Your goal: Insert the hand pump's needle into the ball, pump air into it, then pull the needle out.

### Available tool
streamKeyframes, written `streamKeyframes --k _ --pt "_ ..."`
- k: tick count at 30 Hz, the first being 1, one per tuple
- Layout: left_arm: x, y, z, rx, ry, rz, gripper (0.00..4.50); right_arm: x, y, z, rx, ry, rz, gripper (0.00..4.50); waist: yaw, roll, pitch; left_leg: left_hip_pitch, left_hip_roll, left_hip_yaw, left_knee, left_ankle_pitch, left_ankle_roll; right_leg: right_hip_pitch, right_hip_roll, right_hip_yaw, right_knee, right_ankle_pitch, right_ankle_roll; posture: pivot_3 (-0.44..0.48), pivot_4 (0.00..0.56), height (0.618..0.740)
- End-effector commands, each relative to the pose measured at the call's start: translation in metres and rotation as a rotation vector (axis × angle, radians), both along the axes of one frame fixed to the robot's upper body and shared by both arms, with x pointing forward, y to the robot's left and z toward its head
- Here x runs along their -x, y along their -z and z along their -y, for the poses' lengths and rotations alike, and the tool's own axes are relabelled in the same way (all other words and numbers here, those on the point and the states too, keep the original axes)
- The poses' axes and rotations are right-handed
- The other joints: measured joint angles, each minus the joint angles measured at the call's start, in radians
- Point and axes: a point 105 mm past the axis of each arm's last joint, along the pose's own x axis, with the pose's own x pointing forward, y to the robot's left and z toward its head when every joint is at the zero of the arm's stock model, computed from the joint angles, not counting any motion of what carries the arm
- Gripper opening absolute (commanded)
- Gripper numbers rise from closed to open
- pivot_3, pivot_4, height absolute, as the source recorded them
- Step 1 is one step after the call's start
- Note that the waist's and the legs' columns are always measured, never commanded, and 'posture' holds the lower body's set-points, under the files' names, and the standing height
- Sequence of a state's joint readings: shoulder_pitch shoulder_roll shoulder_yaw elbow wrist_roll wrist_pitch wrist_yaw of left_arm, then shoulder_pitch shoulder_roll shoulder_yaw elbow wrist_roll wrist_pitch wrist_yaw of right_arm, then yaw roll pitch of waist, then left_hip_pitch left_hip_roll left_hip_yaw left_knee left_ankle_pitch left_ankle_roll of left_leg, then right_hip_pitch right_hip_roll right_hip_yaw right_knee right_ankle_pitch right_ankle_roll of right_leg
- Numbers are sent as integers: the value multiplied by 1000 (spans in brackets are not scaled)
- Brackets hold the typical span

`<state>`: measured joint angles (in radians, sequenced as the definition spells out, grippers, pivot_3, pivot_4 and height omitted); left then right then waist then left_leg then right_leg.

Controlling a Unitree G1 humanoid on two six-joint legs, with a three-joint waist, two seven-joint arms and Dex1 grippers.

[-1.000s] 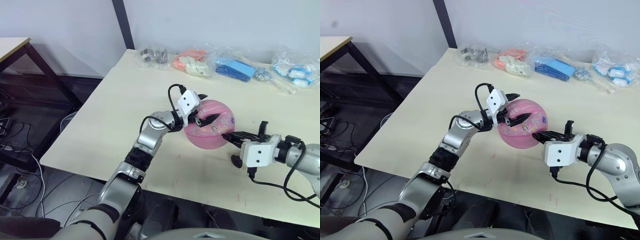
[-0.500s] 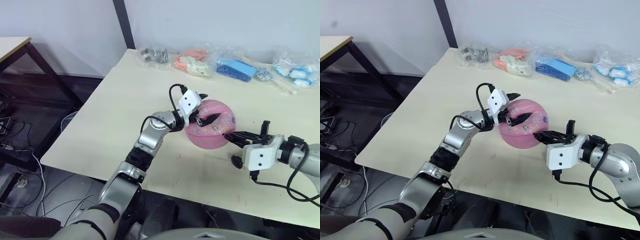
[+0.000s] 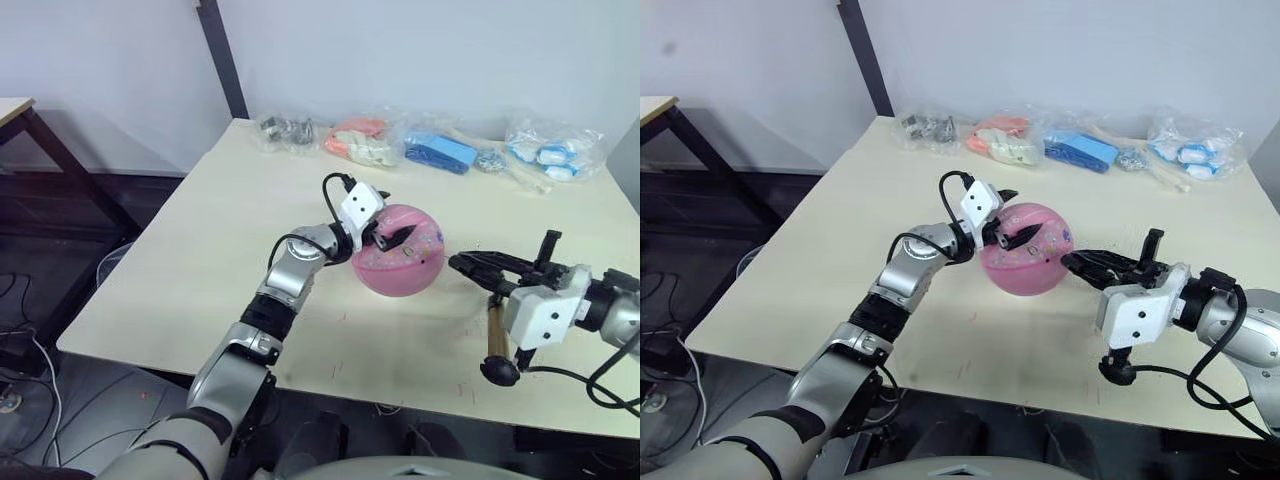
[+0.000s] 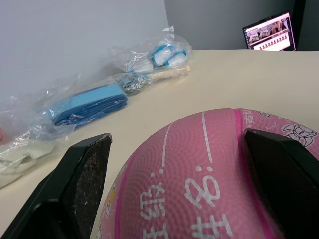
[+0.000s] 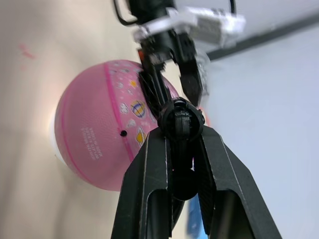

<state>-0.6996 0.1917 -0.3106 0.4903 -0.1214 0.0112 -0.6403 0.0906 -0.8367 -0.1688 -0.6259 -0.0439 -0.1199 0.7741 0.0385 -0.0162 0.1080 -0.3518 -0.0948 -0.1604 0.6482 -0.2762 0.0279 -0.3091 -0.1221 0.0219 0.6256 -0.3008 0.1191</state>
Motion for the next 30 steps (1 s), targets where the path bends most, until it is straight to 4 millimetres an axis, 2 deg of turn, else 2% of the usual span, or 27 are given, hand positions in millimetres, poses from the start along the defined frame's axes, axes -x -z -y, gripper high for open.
streamKeyframes --k 1,11,16,20,25,30 --pt "29 132 -47 -282 -114 -418 4500 -10 -15 14 -129 120 23 86 0 0 0 0 0 0 0 0 0 0 0 1 0 0 0 0 150 736" --pt "28 111 -41 -203 -42 -355 4500 -43 -35 57 -426 443 72 86 -1 4 1 0 0 -1 -8 0 0 -3 0 3 -1 -1 -1 0 150 736" --pt "26 94 -35 -139 -5 -322 4500 -57 -36 69 -436 546 120 86 0 8 0 1 -1 -1 -11 0 0 -11 2 -1 -1 -1 -2 0 150 736" --pt "25 82 -31 -99 24 -288 4500 -64 -20 72 -312 580 131 86 1 11 1 -9 -7 -8 -11 4 1 -25 6 0 0 4 -3 0 150 736" --pt "23 59 -27 -45 74 -233 4500 -71 5 68 -154 572 144 86 1 12 4 -10 -8 -12 -11 5 2 -26 7 0 0 3 -3 0 150 736" --pt "24 39 -25 -5 139 -189 4500 -74 32 59 -184 544 53 86 -1 13 11 -13 -8 -13 -12 6 1 -30 10 1 0 3 -3 0 150 736"
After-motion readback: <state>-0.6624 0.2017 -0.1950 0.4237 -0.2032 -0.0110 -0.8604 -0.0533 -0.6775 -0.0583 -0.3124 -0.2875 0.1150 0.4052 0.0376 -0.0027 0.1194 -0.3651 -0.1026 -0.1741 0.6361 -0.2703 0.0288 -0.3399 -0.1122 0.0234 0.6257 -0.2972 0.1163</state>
